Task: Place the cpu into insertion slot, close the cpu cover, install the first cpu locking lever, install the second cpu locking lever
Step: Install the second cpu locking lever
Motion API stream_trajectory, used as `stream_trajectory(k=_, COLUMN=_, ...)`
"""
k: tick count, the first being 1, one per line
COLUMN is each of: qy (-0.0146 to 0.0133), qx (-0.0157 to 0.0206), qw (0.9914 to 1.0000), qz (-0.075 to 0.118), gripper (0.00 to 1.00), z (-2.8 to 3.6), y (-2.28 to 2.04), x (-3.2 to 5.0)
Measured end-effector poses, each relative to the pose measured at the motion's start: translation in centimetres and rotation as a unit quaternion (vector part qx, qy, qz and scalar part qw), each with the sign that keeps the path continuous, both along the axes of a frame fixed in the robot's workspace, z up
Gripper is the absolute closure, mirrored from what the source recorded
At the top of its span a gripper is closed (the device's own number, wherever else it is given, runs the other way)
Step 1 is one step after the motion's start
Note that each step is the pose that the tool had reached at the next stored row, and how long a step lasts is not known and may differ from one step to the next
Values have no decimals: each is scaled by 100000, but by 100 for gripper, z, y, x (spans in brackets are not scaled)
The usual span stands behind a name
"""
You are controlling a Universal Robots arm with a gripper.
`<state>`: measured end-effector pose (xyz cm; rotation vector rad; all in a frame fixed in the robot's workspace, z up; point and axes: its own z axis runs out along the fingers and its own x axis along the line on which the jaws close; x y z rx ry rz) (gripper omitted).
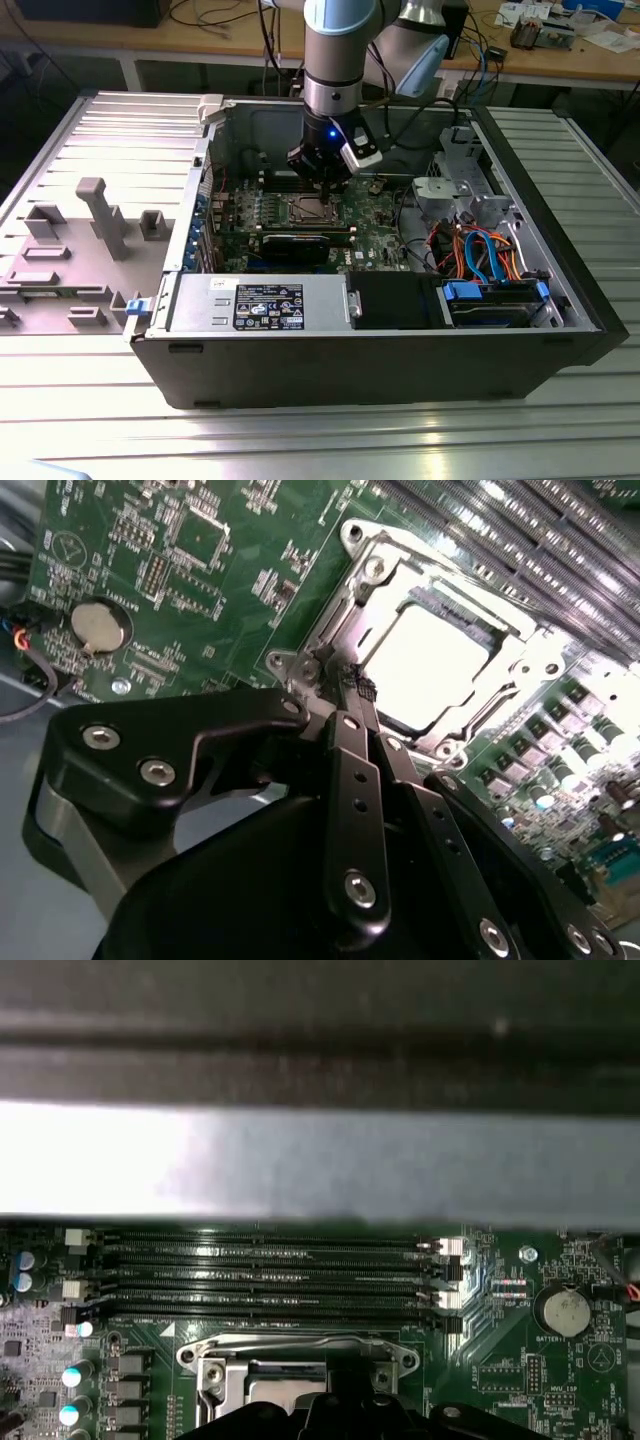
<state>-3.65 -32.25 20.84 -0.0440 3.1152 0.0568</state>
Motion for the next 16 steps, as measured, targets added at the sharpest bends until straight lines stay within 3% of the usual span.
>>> stream_trajectory(k=16, qy=1, qx=-3, qw=100000, qz=1, gripper=89, z=-1, y=-68, x=0)
